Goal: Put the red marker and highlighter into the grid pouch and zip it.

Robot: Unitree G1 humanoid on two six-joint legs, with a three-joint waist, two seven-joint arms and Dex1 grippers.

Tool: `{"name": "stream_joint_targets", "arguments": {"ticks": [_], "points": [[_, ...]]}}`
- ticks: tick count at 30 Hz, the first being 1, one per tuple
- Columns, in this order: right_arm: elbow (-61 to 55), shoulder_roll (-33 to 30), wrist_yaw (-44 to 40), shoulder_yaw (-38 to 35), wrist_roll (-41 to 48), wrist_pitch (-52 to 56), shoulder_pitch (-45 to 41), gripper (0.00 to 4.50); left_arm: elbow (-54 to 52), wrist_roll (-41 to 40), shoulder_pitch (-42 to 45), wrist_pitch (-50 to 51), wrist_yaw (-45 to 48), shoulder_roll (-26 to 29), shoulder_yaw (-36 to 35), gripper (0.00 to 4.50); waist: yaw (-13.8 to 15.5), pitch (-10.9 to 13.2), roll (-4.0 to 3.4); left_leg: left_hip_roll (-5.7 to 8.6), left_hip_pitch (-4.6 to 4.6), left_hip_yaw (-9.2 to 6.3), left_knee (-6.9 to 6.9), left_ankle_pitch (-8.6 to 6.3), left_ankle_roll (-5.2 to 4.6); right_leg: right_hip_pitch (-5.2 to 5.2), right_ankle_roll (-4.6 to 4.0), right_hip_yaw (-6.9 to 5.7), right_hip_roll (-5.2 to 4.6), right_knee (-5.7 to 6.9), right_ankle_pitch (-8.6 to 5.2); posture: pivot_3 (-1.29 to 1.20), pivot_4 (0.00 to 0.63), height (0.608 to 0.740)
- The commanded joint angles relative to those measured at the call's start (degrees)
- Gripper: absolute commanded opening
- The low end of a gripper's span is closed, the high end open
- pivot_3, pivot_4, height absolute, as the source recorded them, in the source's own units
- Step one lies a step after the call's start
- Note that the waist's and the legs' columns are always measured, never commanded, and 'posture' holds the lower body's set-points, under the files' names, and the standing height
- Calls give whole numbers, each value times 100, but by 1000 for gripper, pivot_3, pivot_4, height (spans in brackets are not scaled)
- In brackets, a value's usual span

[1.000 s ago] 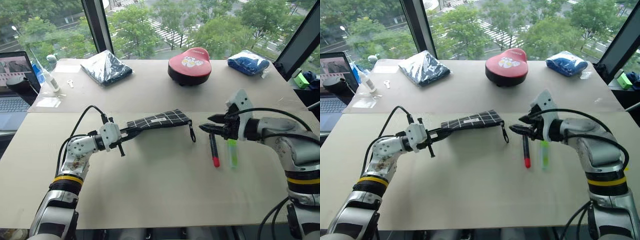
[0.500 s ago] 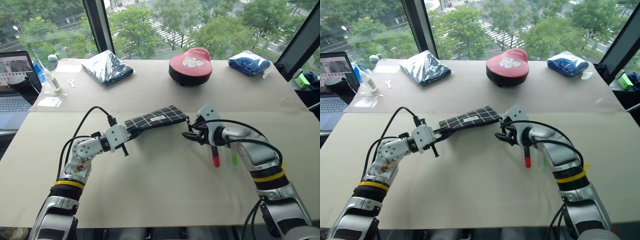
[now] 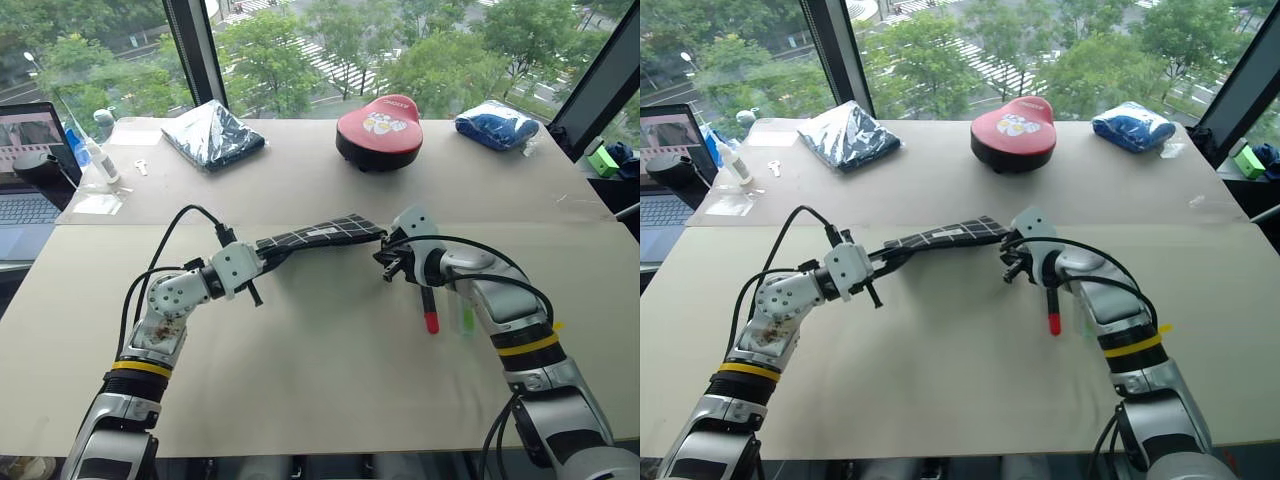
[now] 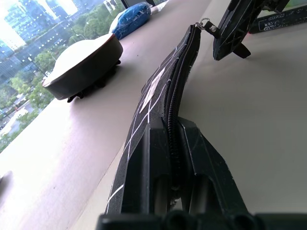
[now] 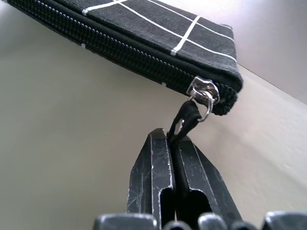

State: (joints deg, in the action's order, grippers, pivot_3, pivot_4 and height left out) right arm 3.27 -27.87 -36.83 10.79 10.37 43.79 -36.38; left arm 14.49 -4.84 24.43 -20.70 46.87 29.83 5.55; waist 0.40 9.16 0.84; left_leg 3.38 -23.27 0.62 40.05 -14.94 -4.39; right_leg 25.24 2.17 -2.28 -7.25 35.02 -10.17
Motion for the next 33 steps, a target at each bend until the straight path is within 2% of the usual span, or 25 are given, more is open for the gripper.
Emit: {"name": "stream_joint_targets", "arguments": {"ticks": [1, 8, 15, 18, 22, 33], "points": [[-287, 81, -27, -76, 39, -107, -98, 44, -117, -131, 2, -21, -55, -24, -149, 0, -3, 0, 0, 0, 0, 0, 0, 0, 0, 0, 0, 0, 0, 0, 0, 0, 150, 740], [-113, 433, 31, 516, -351, -31, -629, 44, -23, -46, -18, -105, -85, -141, -59, 0, -34, 0, 0, 0, 0, 0, 0, 1, 2, 2, 0, 0, 1, 2, 0, 0, 150, 740], [268, 584, -67, 630, -564, -229, -1082, 44, -71, 24, -2, -82, -72, -241, 37, 0, -28, 0, 0, 2, 0, -1, -1, 2, 4, 1, 0, -1, 2, 4, 0, 0, 150, 740], [204, 624, -276, 770, -550, -181, -1141, 44, -80, 28, 5, -50, -51, -270, 63, 0, -40, 0, 0, 3, -1, -1, -3, 2, 4, 1, 0, -1, 2, 3, 0, 0, 150, 740], [-220, 601, -952, 1192, -417, -163, -1072, 44, -81, 5, 49, -9, 28, -270, 86, 0, -85, 0, -1, 2, 0, -1, -10, 3, 5, 3, 0, -1, 3, 5, 0, 0, 150, 740], [-494, 881, -1588, 1126, -20, 51, -1232, 44, -120, -24, 156, 111, 136, -275, 74, 0, -103, 0, -1, 2, 1, -2, -14, 3, 6, 4, 0, -3, 4, 8, 0, 0, 150, 740]]}}
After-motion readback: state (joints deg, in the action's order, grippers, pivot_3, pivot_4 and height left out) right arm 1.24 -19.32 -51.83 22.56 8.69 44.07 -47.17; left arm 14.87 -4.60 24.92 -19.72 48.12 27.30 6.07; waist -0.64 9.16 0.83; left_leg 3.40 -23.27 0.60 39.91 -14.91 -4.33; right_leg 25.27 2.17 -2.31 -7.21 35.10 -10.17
